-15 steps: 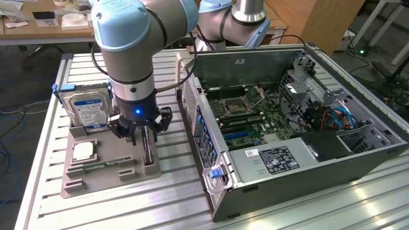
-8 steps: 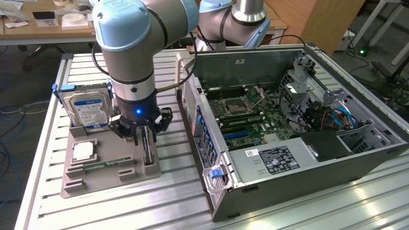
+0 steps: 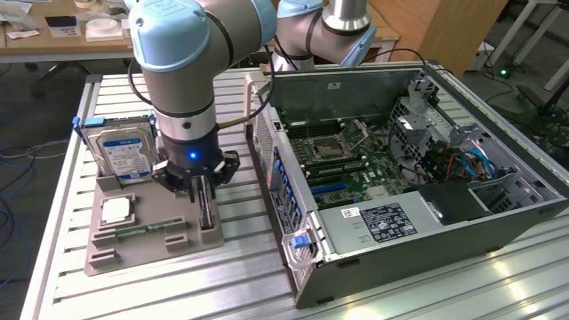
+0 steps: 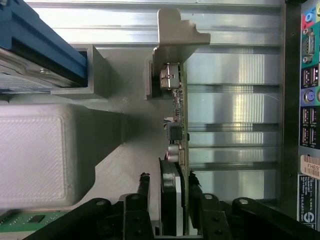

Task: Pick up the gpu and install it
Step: 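Pick up the gpu and move the gpu toward the slot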

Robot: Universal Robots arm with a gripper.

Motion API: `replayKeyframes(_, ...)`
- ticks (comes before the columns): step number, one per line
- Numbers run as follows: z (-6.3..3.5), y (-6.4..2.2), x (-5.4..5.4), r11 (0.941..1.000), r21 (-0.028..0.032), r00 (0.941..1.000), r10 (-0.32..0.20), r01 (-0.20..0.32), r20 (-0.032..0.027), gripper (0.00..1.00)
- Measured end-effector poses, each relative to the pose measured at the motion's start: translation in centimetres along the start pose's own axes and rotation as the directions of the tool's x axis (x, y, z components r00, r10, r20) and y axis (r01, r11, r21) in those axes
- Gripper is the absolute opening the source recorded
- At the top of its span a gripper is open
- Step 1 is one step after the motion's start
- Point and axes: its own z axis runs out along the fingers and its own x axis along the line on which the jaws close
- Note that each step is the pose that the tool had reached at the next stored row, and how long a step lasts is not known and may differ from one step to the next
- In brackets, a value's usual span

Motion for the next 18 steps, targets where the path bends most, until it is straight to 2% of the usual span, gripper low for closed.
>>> replayKeyframes(1, 0.00, 0.00, -0.01, 1.0000, 0.0000, 1.0000, 0.000, 0.000, 0.0000, 0.43)
replayKeyframes(2, 0.00, 0.00, -0.03, 1.0000, 0.0000, 1.0000, 0.000, 0.000, 0.0000, 0.36)
replayKeyframes(8, 0.01, 0.01, -0.16, 1.0000, 0.0000, 1.0000, 0.000, 0.000, 0.0000, 0.35)
replayKeyframes(9, 0.01, 0.01, -0.18, 1.0000, 0.0000, 1.0000, 0.000, 0.000, 0.0000, 0.28)
replayKeyframes(18, 0.02, 0.01, -0.19, 1.0000, 0.0000, 1.0000, 0.000, 0.000, 0.0001, 0.28)
